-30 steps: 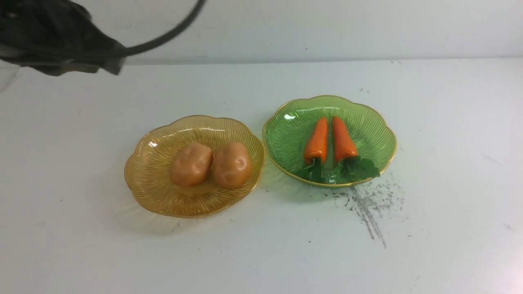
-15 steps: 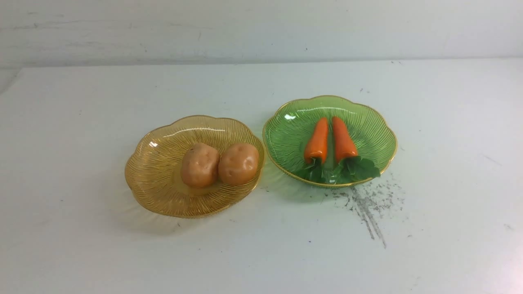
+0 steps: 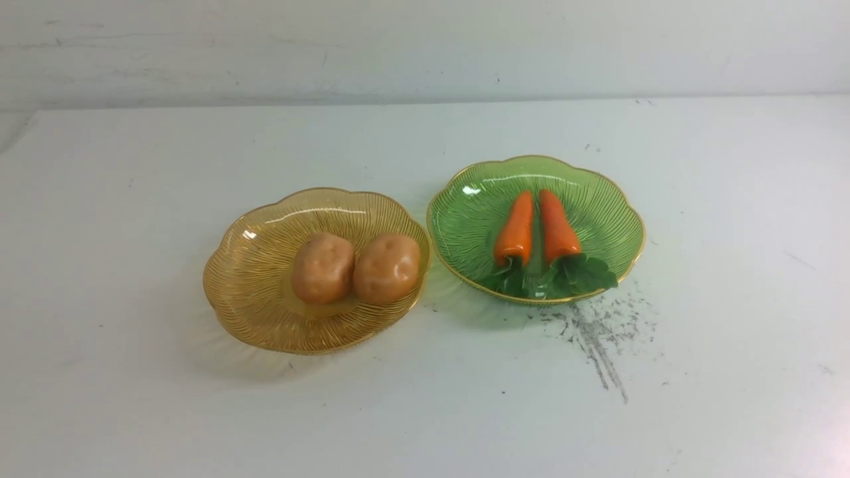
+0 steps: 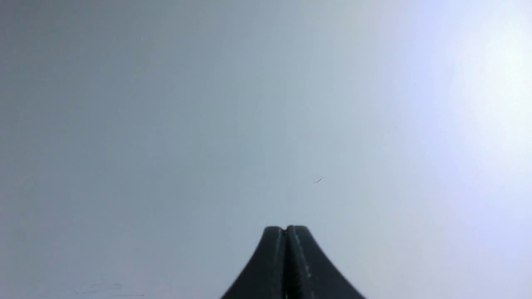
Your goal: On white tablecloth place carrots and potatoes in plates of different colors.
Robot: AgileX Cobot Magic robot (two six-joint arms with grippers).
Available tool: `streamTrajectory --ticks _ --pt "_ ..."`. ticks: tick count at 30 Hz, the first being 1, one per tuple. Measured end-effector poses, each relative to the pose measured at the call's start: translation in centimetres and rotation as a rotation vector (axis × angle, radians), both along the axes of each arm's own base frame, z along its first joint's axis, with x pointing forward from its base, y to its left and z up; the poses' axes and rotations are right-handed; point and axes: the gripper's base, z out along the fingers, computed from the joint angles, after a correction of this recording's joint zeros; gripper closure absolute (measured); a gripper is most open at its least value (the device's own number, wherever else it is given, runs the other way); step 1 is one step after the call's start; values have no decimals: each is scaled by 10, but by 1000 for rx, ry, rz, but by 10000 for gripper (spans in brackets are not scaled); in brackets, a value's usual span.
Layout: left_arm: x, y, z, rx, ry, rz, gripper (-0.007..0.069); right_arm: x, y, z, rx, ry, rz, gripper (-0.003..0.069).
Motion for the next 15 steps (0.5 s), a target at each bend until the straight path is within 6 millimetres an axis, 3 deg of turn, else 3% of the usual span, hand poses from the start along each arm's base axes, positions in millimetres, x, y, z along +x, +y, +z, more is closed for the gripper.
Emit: streamTrajectory --ticks 15 --pt "-2 1 -2 0 28 0 628 -2 -2 0 -32 -25 -36 669"
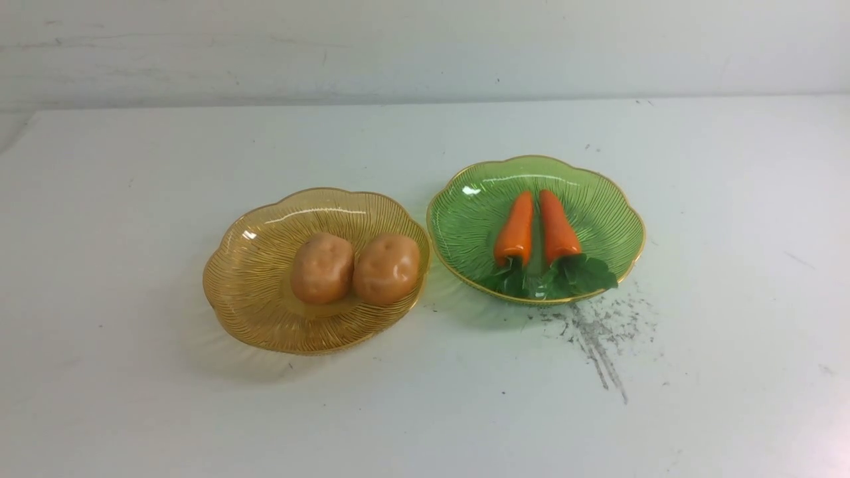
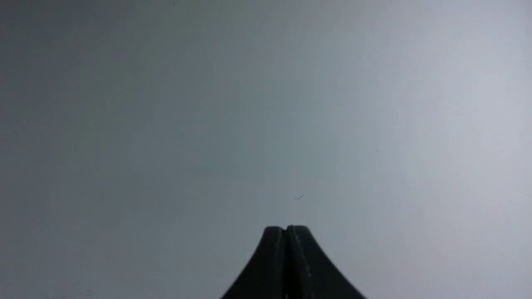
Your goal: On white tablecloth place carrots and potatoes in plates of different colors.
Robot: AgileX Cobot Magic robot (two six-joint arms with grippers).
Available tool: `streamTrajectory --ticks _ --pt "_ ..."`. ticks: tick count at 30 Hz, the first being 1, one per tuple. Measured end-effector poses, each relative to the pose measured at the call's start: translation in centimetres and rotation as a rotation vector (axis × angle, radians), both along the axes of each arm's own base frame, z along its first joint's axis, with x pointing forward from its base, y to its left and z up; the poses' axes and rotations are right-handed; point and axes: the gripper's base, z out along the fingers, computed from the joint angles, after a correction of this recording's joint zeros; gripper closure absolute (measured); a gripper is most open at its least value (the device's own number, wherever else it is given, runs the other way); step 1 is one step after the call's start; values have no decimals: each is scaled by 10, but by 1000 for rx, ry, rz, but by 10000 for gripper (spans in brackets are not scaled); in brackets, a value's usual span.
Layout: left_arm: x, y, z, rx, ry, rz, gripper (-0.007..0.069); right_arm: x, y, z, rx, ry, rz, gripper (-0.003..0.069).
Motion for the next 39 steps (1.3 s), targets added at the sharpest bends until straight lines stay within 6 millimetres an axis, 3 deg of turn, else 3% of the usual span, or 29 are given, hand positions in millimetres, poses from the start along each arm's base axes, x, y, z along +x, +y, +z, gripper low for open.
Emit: streamTrajectory --ticks 14,18,22,26,27,28,32,36,39 --pt "-3 2 0 -6 -17 0 628 0 0 0 -1 -1 0 669" --pt "-13 8 -11 -24 -103 24 628 0 0 0 -1 -1 0 669" --pt "-20 12 -37 -17 -199 71 628 0 0 0 -1 -1 0 669" --pt "-22 12 -100 28 -235 140 628 0 0 0 -1 -1 0 669" --pt "-22 13 -99 28 -239 146 628 0 0 0 -1 -1 0 669" --pt "-20 12 -123 51 -228 155 628 0 0 0 -1 -1 0 669" --pt "-12 10 -171 93 -196 171 628 0 0 0 -1 -1 0 669" --pt "-7 9 -200 106 -163 162 628 0 0 0 -1 -3 1 669" --pt "-5 9 -203 102 -179 163 628 0 0 0 -1 -4 1 669"
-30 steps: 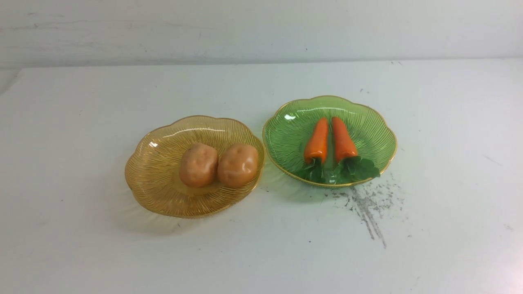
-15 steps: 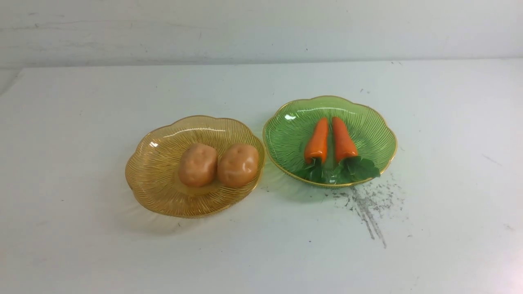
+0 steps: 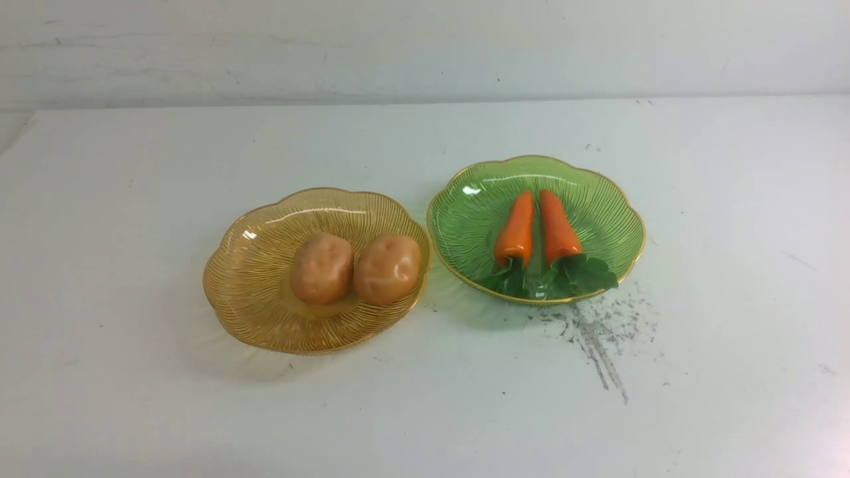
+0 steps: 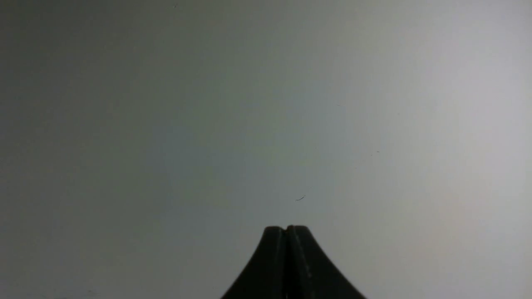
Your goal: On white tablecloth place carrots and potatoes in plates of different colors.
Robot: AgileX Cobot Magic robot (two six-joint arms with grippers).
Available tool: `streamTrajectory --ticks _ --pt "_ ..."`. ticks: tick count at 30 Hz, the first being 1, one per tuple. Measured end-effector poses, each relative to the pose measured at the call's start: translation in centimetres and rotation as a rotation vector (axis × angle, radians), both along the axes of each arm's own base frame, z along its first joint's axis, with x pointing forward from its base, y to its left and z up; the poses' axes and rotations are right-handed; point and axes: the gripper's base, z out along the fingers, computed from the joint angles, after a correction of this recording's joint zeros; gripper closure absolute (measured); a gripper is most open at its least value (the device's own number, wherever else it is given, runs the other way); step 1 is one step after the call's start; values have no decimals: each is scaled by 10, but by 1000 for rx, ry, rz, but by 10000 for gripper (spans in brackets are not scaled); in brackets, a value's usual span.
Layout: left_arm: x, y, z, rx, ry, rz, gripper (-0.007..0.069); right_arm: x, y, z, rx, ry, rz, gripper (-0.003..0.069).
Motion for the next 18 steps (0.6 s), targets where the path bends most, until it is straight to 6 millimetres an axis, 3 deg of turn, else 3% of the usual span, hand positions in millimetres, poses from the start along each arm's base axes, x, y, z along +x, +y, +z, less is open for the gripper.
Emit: streamTrajectory --ticks 18 --pt "0 0 0 -2 -5 0 628 0 0 0 0 0 0 669"
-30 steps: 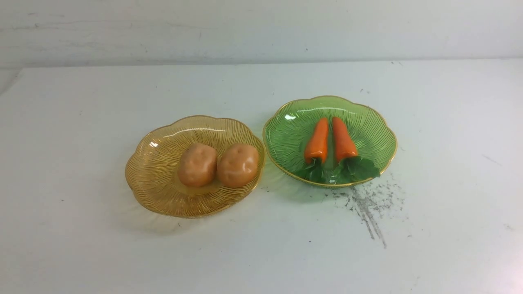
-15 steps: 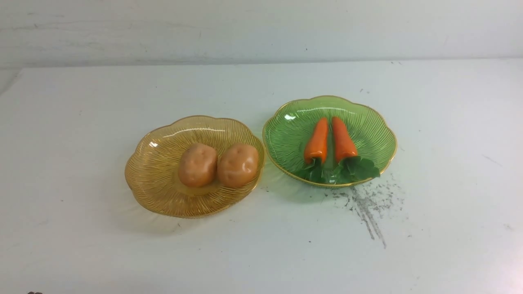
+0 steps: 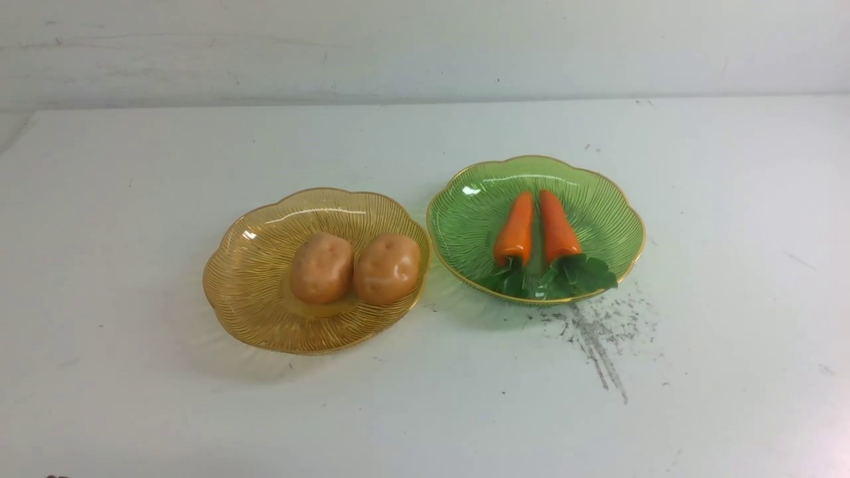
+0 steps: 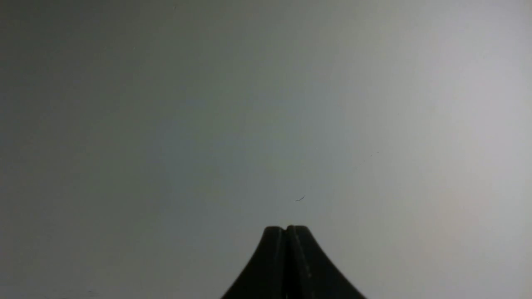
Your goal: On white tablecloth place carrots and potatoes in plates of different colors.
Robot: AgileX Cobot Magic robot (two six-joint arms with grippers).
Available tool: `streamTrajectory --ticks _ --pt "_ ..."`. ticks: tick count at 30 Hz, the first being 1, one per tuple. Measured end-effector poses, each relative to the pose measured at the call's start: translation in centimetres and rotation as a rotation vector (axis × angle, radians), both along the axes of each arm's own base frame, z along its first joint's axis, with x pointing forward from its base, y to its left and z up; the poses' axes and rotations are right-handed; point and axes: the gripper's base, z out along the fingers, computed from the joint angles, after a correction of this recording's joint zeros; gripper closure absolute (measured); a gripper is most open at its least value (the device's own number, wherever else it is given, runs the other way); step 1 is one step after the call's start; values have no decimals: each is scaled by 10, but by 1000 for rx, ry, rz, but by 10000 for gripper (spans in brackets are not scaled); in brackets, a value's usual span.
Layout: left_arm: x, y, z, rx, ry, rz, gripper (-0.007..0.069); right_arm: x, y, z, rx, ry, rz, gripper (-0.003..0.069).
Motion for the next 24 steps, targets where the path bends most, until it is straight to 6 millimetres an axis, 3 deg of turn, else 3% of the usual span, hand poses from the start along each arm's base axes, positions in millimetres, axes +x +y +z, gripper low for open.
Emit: streamTrajectory --ticks 15,24 --pt "0 0 0 0 0 0 628 0 0 0 7 2 4 669" --pt "0 0 0 0 1 0 628 0 -2 1 -84 -35 -78 669"
